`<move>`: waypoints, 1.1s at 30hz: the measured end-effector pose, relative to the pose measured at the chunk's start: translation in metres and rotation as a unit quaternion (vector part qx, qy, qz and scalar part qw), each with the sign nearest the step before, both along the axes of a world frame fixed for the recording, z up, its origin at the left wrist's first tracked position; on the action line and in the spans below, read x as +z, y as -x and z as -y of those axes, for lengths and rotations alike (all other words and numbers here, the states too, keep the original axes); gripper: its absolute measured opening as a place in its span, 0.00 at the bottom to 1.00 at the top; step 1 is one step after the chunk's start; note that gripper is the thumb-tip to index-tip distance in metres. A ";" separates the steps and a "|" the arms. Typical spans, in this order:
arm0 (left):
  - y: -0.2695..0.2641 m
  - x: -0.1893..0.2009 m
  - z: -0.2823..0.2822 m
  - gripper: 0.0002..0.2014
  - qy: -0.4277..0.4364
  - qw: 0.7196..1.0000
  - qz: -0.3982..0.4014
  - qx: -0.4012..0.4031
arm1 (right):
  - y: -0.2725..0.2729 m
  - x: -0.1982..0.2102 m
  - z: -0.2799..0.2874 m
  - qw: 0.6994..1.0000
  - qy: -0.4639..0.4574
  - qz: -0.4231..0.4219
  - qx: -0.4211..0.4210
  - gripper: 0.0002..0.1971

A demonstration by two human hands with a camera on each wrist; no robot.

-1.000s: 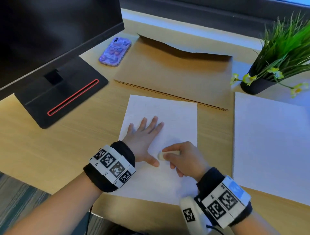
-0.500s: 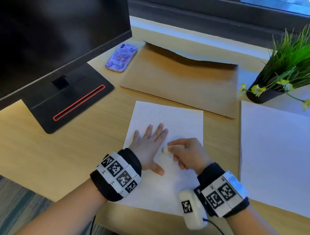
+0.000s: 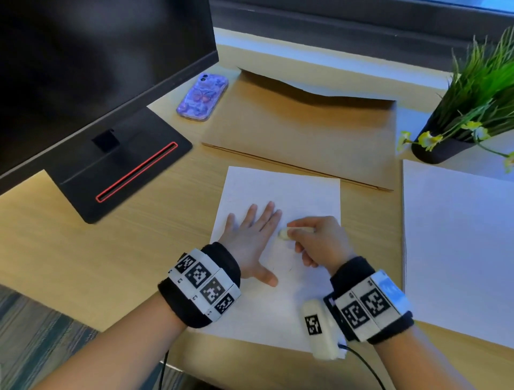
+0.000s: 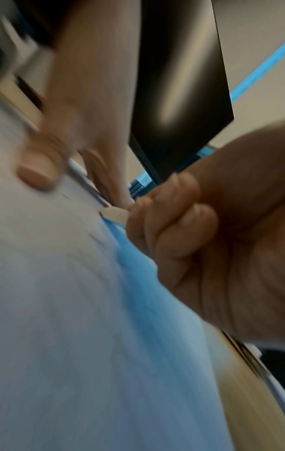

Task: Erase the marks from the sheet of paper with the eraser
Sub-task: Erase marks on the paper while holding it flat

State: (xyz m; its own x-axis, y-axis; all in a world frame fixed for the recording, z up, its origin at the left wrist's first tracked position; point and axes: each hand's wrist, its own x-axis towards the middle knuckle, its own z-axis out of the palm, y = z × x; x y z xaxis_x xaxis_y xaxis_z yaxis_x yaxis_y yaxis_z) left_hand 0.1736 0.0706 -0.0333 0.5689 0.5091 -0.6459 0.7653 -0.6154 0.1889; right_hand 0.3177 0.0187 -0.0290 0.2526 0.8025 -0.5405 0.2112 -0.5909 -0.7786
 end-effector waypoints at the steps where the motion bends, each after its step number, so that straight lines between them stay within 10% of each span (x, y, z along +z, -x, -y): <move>1: 0.000 0.000 0.000 0.62 0.000 1.000 -0.001 -0.001 | 0.003 0.000 0.003 1.000 0.006 0.002 0.022 0.10; 17: -0.001 0.000 0.000 0.62 0.003 1.000 0.005 0.006 | 0.015 -0.001 0.025 0.991 0.037 -0.001 0.130 0.10; 33: -0.001 0.001 0.000 0.62 0.006 1.000 0.002 0.009 | -0.010 -0.002 0.006 0.999 0.020 0.002 0.026 0.09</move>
State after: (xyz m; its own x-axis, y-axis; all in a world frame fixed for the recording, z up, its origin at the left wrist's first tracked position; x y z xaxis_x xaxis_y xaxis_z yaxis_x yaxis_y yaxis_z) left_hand 0.1747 0.0704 -0.0328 0.5616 0.5115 -0.6504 0.7758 -0.5988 0.1990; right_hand 0.3273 0.0130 -0.0308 0.2128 0.7921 -0.5721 0.2447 -0.6100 -0.7536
